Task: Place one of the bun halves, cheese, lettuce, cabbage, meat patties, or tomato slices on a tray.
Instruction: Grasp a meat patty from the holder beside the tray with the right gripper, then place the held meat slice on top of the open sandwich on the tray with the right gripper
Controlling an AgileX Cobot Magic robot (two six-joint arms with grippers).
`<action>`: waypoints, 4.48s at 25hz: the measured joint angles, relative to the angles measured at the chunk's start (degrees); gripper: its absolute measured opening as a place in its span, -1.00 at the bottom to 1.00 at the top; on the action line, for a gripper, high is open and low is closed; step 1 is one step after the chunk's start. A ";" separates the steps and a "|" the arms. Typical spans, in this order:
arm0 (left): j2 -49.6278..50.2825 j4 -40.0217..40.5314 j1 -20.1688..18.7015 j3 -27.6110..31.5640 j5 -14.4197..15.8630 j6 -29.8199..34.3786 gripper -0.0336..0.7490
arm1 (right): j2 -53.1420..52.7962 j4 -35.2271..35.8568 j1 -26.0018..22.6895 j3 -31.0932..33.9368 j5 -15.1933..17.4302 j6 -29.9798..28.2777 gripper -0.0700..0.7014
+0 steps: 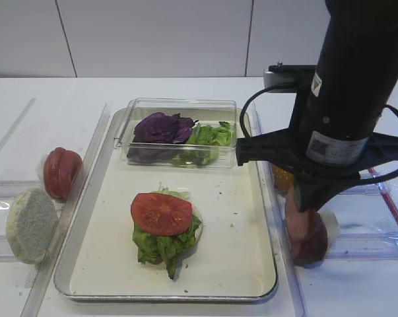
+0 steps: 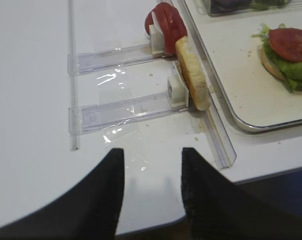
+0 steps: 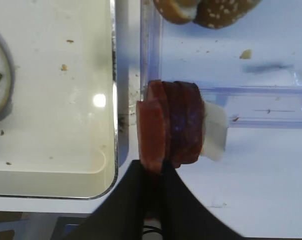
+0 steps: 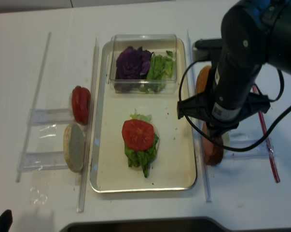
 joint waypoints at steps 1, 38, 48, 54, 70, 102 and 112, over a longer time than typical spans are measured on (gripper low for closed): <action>0.00 0.00 0.00 0.00 0.00 0.00 -0.24 | -0.11 0.00 0.00 -0.49 0.14 0.00 -0.60; 0.00 0.00 0.00 0.00 0.00 0.00 -0.24 | -2.59 33.04 6.83 4.87 -26.29 -25.71 -0.60; 0.00 0.00 0.00 0.00 0.00 0.00 -0.24 | 3.88 53.49 0.00 4.90 -26.15 -44.13 -0.60; 0.00 0.00 0.00 0.00 0.00 0.00 -0.24 | 7.51 64.29 -5.37 4.90 -19.06 -54.53 -0.60; 0.00 0.00 0.00 0.00 0.00 0.00 -0.24 | 14.02 64.97 -5.63 4.90 -19.94 -58.03 -0.60; 0.00 0.00 0.00 0.00 0.00 0.00 -0.24 | 14.02 57.99 -5.82 4.90 -23.18 -55.73 -0.40; 0.00 0.00 0.00 0.00 0.00 0.00 -0.24 | 14.02 56.13 -5.86 4.90 -23.42 -53.79 -0.38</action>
